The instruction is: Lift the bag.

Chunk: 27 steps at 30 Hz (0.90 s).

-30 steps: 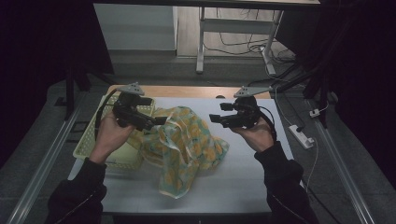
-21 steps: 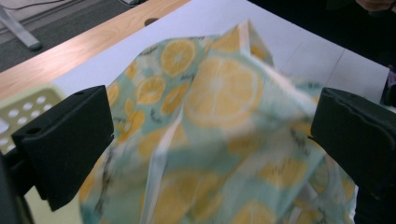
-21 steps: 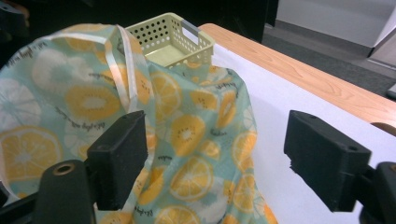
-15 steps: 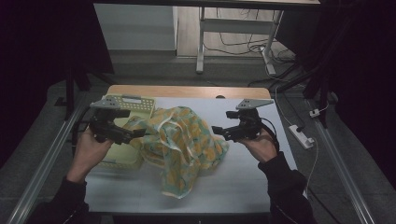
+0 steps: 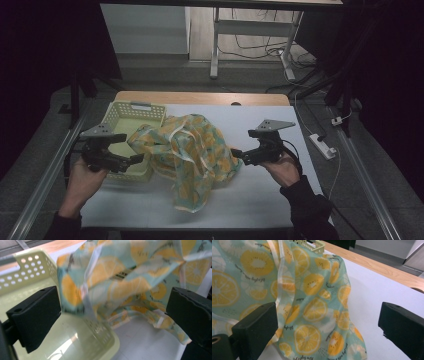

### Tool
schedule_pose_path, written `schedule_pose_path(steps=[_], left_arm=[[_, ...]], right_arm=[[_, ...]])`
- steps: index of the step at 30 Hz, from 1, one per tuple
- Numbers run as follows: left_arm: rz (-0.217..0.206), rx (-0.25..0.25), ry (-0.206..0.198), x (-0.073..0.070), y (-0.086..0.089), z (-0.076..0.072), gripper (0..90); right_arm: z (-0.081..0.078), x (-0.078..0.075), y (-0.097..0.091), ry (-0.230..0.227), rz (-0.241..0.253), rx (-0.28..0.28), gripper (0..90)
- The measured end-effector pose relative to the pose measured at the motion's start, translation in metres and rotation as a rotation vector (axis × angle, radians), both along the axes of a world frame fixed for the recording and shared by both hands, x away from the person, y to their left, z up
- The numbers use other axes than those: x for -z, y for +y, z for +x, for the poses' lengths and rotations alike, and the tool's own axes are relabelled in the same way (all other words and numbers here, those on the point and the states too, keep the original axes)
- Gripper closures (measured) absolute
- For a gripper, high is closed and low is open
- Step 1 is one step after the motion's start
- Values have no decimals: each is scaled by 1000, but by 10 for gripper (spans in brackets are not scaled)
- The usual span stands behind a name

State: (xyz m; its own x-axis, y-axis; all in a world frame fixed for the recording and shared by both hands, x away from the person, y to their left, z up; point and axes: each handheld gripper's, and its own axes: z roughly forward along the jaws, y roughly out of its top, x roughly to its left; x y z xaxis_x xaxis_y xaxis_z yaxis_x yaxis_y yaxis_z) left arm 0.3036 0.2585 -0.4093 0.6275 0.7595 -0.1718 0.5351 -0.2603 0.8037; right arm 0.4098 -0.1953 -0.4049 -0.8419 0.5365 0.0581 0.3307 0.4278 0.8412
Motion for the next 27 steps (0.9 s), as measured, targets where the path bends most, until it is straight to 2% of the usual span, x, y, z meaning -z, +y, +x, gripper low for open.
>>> schedule_pose_path(steps=[5, 7, 14, 19, 27], left_arm=[[-5, -37, 12, 15, 7, -13, 0], [-21, -43, 20, 21, 9, -18, 0], [-40, -56, 41, 46, 12, -34, 0], [-22, -68, 62, 60, 12, -45, 0], [-13, -96, 65, 71, 14, -66, 0]], right_arm=[[-9, 5, -7, -12, -17, 10, 17], [-13, 7, -9, -18, -28, 14, 16], [-25, 15, -22, -18, -37, 36, 15], [-34, 21, -34, -11, -48, 62, 12], [-47, 34, -57, -7, -60, 113, 12]])
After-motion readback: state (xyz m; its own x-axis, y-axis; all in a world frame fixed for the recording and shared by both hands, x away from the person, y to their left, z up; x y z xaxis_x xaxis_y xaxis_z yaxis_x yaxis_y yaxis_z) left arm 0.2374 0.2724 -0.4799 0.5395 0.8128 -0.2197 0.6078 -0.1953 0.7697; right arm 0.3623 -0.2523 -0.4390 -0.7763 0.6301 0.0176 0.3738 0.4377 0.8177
